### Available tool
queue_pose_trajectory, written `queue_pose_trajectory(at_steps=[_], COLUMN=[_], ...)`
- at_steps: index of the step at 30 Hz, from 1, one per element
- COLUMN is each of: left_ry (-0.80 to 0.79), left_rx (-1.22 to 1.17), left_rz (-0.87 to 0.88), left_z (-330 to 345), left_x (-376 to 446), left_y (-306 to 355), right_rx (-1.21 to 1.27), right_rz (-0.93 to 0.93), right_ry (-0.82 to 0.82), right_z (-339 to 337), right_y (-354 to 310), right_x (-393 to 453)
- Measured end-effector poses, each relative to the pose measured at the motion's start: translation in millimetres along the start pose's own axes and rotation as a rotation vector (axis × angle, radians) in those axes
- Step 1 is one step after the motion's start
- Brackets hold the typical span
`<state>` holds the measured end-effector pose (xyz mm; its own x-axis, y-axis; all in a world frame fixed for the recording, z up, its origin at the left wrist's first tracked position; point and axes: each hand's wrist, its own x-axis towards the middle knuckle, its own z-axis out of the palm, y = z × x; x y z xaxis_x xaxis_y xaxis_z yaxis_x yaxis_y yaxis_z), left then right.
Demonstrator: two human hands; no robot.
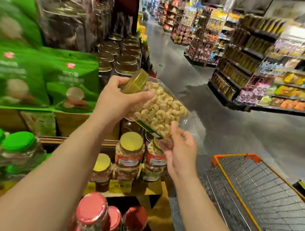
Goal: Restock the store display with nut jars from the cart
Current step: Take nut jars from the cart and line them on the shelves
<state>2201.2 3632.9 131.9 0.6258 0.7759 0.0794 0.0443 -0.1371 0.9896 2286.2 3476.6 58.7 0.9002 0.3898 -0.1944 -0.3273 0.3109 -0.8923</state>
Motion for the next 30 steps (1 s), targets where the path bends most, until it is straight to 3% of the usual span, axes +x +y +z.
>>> queue_pose_trajectory(at_steps=[4, 9, 12, 20, 24, 27, 30], left_ry=[0.073, 0.223, 0.289, 0.221, 0.260, 0.254, 0.136], left_rx=[0.048, 0.274, 0.377, 0.420, 0.097, -0.012, -0.069], left_rz=[0.062, 0.094, 0.073, 0.053, -0.001, 0.008, -0.036], left_z=[-25.1, -39.6, -40.4, -57.0, -75.4, -86.3, -94.8], left_x=[-3.5, -8.1, -19.6, -60.7, -78.7, -81.1, -82.4], left_y=[8.6, 0.6, -3.7, 2.1, -6.5, -25.0, -39.2], right_rx=[-0.249, -0.910, -1.197, -1.027, -0.881, -0.806, -0.776], right_rz=[-0.027, -0.400, -0.504, -0.422, -0.348, -0.315, -0.270], right_ry=[-0.096, -0.308, -0.497, -0.592, -0.618, -0.666, -0.787], right_z=[21.7, 35.3, 50.6, 69.0, 66.5, 64.2, 62.8], right_y=[6.7, 4.0, 12.2, 23.3, 15.9, 17.9, 21.0], right_x=[-8.4, -27.0, -34.3, -39.2, -43.7, -41.8, -37.6])
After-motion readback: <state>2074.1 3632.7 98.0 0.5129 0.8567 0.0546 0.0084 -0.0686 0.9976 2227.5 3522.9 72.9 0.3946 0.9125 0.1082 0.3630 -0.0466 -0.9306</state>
